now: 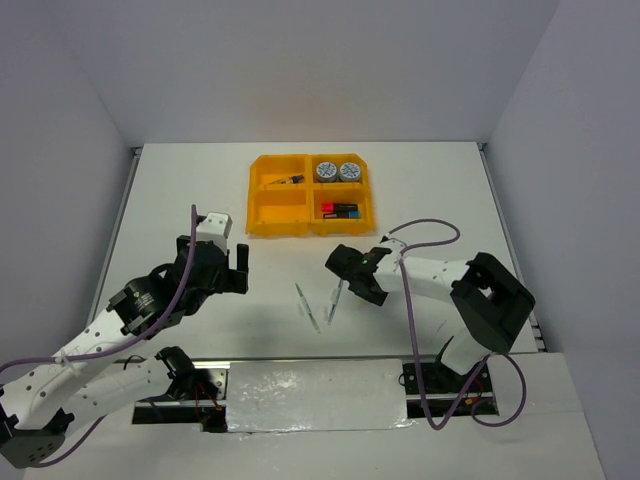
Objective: Sort the stationery into containers
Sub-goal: Pick up the pen from the center of the board.
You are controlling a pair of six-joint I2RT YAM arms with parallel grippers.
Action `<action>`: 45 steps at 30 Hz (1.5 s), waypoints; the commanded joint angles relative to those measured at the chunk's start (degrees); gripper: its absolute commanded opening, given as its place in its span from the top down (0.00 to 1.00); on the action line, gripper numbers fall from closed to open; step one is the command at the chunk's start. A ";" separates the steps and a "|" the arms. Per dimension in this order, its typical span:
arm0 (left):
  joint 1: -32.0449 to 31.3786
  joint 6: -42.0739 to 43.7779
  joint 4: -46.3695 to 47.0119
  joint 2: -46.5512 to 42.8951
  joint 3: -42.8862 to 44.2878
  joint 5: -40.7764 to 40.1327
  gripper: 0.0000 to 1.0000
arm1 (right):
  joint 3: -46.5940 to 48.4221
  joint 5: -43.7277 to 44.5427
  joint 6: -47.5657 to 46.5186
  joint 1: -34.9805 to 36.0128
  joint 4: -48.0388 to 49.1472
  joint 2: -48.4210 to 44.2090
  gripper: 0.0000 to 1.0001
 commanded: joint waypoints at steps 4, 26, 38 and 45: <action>0.06 1.27 2.25 -0.13 -0.05 1.12 0.01 | -1.54 0.54 4.83 0.69 0.38 1.91 0.49; 0.23 -5.40 0.32 4.68 2.76 0.24 0.01 | -5.77 0.26 -2.62 -1.69 6.98 -4.11 1.00; -4.77 -23.16 13.58 26.92 5.49 8.16 0.13 | -10.51 0.10 -23.01 -0.28 1.80 -37.88 1.00; -13.63 -41.05 9.10 34.67 5.41 -0.01 0.25 | -11.39 -4.65 -29.53 -0.02 -0.23 -46.95 1.00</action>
